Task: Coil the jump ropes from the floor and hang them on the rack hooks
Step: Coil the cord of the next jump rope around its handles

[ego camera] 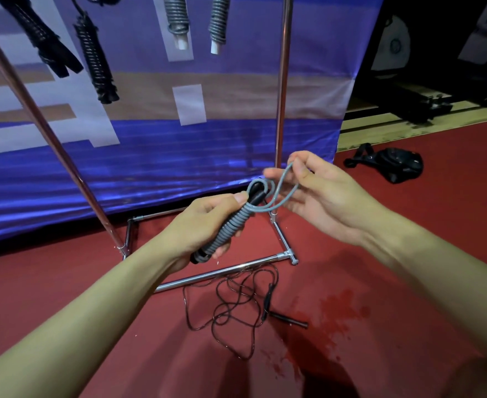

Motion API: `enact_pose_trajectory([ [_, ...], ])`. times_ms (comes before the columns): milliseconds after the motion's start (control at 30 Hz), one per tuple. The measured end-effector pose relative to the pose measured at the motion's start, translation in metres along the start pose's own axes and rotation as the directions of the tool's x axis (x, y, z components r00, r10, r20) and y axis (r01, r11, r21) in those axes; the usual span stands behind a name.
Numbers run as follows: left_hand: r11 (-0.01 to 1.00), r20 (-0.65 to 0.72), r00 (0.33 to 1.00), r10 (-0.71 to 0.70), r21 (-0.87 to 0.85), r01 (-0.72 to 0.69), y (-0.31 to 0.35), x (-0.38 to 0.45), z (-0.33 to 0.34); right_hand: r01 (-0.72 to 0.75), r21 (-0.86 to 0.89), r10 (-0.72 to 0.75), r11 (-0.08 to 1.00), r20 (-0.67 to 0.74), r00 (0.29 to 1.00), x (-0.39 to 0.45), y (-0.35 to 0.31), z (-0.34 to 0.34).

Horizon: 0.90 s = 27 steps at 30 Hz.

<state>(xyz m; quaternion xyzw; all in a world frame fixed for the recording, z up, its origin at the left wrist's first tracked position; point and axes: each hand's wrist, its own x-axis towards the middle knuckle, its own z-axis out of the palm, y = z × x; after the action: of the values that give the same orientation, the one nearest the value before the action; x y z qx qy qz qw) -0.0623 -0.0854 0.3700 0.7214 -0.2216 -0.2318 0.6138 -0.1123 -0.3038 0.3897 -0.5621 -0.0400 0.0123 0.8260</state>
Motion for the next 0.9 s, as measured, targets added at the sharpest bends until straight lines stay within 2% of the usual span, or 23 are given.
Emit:
enact_pose_trajectory([
  [100,0.999,0.01,1.0,0.027,-0.028,-0.026,-0.001,0.002,0.002,-0.014,0.002,0.015,1.0,-0.061,0.998,0.003,0.01,0.002],
  [200,0.998,0.022,0.999,0.044,-0.05,-0.043,0.001,0.002,0.005,0.066,-0.247,-0.092,0.967,-0.096,0.991,0.003,0.019,0.009],
  [267,0.996,0.011,0.999,0.039,-0.077,-0.038,0.001,0.001,0.004,0.17,-0.505,-0.238,0.846,-0.073,0.969,0.0,0.019,0.011],
  [333,0.994,0.013,0.999,0.033,-0.104,-0.031,0.001,0.0,0.004,0.243,-0.629,-0.331,0.739,-0.025,0.943,-0.001,0.017,0.013],
  [433,0.99,0.02,1.0,0.0,-0.138,0.003,0.002,-0.001,0.006,0.233,-0.587,-0.297,0.775,-0.013,0.955,-0.004,0.014,0.018],
  [500,0.989,0.019,0.999,-0.036,-0.146,0.038,0.004,-0.002,0.007,0.235,-0.593,-0.238,0.77,0.075,0.968,-0.006,0.011,0.016],
  [600,0.99,0.022,0.998,-0.057,-0.13,0.059,0.005,-0.004,0.005,0.235,-0.661,-0.149,0.713,0.184,0.972,-0.005,0.006,0.006],
  [700,0.988,0.056,0.996,-0.071,-0.136,0.078,0.007,-0.007,0.008,0.292,-0.733,-0.143,0.615,0.261,0.955,-0.003,0.006,0.003],
  [900,0.983,0.096,0.993,-0.072,-0.163,0.087,0.012,-0.006,0.01,0.331,-0.77,-0.148,0.546,0.301,0.942,-0.007,-0.003,0.008],
])
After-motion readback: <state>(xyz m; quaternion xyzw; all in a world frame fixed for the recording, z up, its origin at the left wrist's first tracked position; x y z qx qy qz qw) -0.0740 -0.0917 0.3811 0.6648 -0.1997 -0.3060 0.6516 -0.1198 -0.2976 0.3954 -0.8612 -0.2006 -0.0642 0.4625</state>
